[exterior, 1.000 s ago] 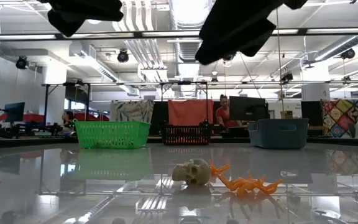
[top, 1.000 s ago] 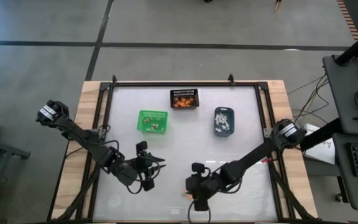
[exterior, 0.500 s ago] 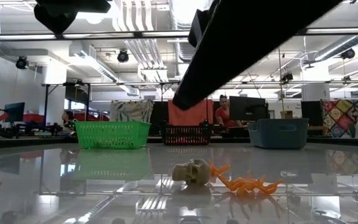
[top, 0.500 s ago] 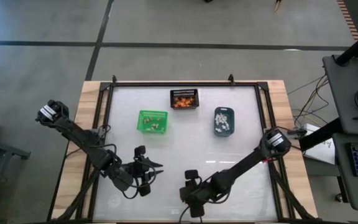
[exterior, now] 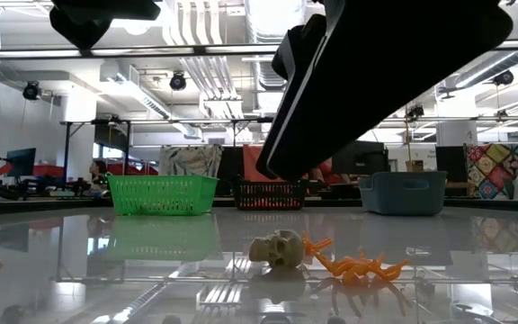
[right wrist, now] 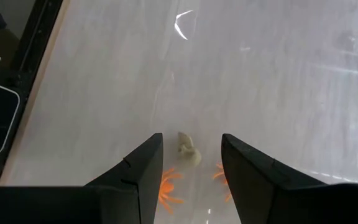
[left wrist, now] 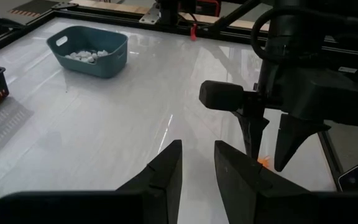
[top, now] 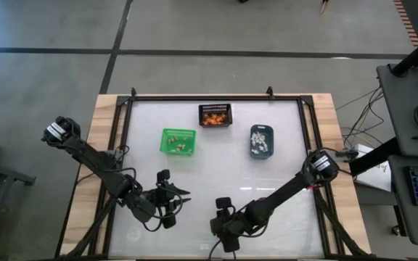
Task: Sort Halloween decoration
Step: Put the gray skull toy into the green bin
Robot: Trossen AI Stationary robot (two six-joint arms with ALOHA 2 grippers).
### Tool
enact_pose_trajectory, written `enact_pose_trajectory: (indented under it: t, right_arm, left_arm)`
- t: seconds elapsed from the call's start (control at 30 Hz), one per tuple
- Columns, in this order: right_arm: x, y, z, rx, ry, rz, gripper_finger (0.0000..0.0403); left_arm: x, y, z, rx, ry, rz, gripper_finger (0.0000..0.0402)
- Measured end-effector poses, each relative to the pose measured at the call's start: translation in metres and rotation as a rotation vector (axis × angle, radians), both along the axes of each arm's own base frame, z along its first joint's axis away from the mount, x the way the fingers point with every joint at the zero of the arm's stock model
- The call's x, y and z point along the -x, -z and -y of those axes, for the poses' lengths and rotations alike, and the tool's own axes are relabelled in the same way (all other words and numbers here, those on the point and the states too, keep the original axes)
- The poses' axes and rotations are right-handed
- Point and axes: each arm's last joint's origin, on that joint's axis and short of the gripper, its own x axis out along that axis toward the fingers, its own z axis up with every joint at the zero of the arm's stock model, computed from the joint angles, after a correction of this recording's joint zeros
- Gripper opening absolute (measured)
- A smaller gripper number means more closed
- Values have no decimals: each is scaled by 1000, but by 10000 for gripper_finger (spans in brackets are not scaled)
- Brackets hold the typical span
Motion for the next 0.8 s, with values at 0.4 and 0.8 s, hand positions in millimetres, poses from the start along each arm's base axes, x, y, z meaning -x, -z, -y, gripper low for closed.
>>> enact_pose_trajectory:
  t: [0.4, 0.8]
  right_arm:
    - [0, 7, 1, 13, 14, 23, 155]
    - [-4, 37, -2, 42, 14, -26, 153]
  left_arm:
    - [0, 0, 0, -1, 0, 0, 77]
    - [0, 0, 0, 1, -4, 0, 77]
